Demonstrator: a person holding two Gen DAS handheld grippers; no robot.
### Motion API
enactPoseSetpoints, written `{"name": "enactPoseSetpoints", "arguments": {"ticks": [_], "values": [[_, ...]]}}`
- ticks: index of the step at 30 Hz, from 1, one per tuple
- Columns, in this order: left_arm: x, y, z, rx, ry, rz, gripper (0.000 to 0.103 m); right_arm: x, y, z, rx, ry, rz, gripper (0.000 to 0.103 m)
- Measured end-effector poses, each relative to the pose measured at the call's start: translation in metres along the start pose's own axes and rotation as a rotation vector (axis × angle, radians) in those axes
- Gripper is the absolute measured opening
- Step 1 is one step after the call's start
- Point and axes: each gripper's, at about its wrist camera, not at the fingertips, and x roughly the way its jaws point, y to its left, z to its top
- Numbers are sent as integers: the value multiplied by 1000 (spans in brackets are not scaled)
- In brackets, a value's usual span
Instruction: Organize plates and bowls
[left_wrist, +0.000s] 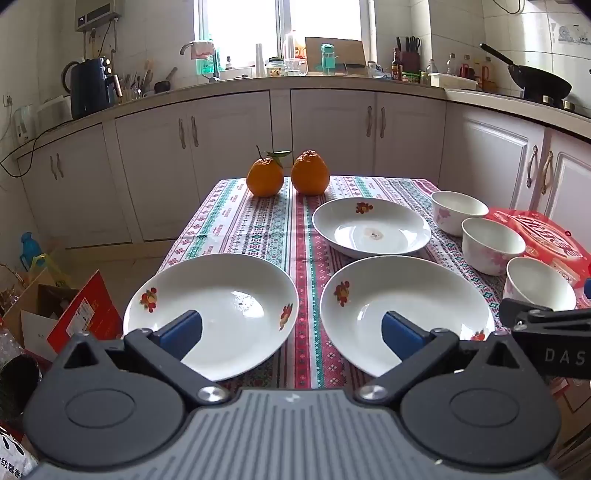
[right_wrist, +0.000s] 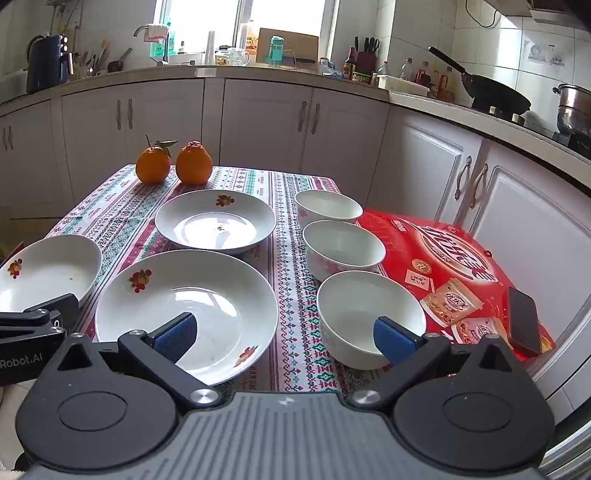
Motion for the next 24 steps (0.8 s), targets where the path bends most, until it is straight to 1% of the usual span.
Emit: {"name": "enactPoseSetpoints", "arguments": {"ticks": [7, 8, 14, 15, 24], "values": [[-3, -2, -1, 10, -11, -3, 102, -2, 3, 1, -6, -1, 1, 103], [2, -2, -5, 7, -4, -5, 102, -2, 5, 2, -7, -1, 2, 103], [1, -2, -11, 11, -6, -7, 102, -2, 1, 1, -6, -2, 3, 103], [1, -3, -4, 7, 1, -4, 102, -2, 1, 2, -5, -2, 4, 103], [2, -1, -1, 2, 7, -3, 102, -2, 3, 1, -10, -2, 0, 103]]}}
